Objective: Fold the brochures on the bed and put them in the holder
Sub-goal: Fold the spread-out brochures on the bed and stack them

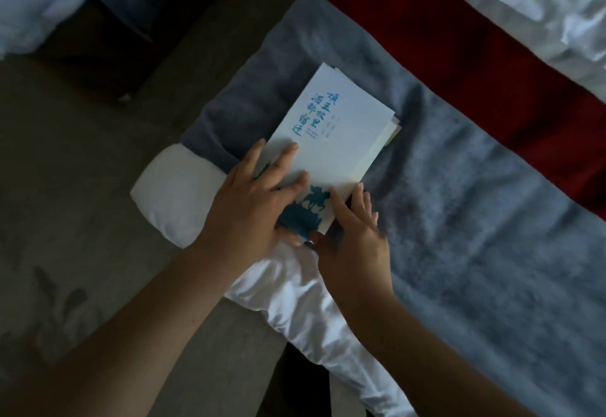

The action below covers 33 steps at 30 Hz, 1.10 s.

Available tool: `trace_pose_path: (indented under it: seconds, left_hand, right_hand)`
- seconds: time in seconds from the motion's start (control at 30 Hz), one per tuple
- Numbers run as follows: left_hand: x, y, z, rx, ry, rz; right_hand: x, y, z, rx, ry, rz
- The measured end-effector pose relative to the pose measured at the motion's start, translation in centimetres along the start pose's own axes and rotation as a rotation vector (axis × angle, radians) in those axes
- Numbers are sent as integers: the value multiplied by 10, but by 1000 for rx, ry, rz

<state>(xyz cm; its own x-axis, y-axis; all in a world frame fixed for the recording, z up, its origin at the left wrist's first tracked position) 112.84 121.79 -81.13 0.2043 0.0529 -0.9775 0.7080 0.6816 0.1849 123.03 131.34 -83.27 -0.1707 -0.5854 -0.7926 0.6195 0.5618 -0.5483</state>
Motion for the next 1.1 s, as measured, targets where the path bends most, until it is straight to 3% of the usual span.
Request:
trace_pose_path:
  seconds: [0.1,0.23,0.43,0.77,0.9,0.97,1.1]
  left_hand:
    - [4,-2,-2,18,-51,4]
    - [-11,4,-13,-12,50,1]
    - [26,8,-28,-20,-207,-144]
    - [73,-13,-47,-74,-383,-69]
    - [62,-6,-41,-80,-339,-107]
    - [47,4,-37,-24,-230,-139]
    - [16,-10,-35,-79,-64,191]
  right_hand:
    - [-10,-6,-6,-85,37,115]
    - [-17,-32,-37,-261,18,334]
    - [9,-31,-76,-111,-248,509]
    - [47,-13,-103,-57,-306,550]
    - [44,-15,-102,-39,-288,522]
    - [34,-10,-88,-62,-268,454]
    - [17,6,-39,60,-140,157]
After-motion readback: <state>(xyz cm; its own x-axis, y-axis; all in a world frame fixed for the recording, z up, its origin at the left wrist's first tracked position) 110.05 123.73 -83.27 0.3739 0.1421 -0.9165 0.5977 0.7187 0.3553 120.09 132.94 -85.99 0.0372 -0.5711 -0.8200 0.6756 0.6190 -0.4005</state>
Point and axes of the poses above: each hand's wrist, its own z-axis away from the middle knuckle, its own x-axis out of the palm, y = z × x, the point moved 10 cm from there along -z, towards the middle knuckle, and after that the axes turned 15 degrees about y, right-handed, at the moved point
